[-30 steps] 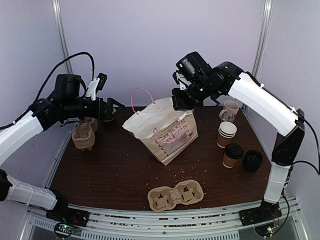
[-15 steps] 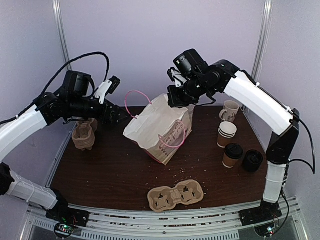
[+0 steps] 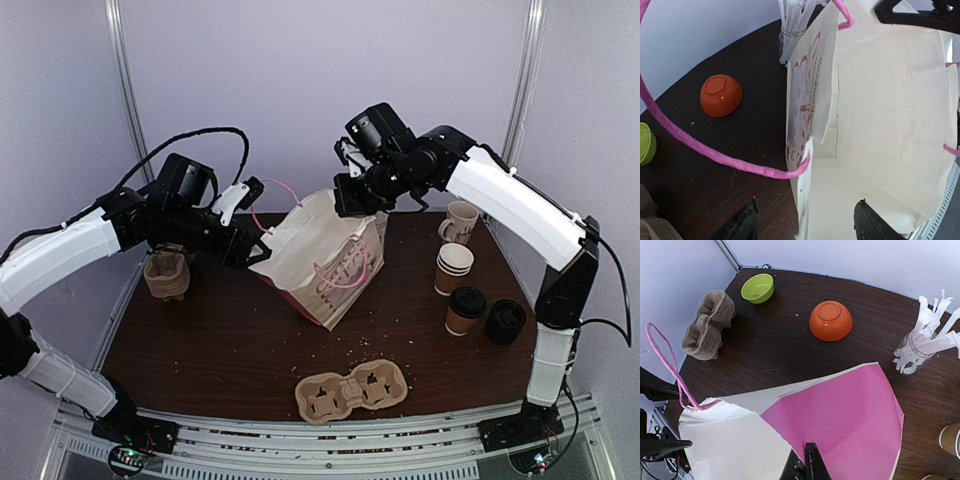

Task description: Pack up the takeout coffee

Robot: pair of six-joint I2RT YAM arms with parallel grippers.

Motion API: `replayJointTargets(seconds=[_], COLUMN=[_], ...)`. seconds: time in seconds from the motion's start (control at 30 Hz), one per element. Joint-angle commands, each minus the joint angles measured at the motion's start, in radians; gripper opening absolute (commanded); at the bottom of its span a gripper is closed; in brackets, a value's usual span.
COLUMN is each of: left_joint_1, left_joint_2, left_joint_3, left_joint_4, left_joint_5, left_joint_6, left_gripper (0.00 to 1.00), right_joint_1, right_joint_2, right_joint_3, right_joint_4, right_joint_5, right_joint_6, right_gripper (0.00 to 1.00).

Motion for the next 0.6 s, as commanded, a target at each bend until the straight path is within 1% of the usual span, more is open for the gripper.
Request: replayJointTargets(seconds=[0.0,0.07,0.17,0.27,0.57], left_joint_1=[-0.005,-0.005,-0.005,-0.005,-0.005], left_joint_2=[0.024,0.039,0.053,0.058,0.058], left_joint_3=[0.003,0.013,0.013,0.003,0.010], left_joint_4=[0.030,0.028,0.028,0.030,0.031], left_joint_5=[-0.035,-0.037,-0.038,-0.043,-0.023], left_joint_6=[-0.003,-0.004,-0.014,-0.025,-0.045], left_gripper=[0.61,0.56,0.53,0.47,0.16], right_joint_1=[0.002,0.003,0.001,0.001,0.001], right_joint_2=[-0.036,-0.046,-0.066,-0.084,-0.104], right_joint_3=[-0.035,-0.051,-0.083,-0.112,-0.144], right_joint_4=[-0.003,0.005,0.027,0.043,0.062], right_joint_5=[-0.010,-0.008,-0.009,-0.010,-0.010], right_joint_6=[0.008,0.010,0.017,0.021,0.021], right_gripper=[0.00,0.00,0.00,0.00,0.00])
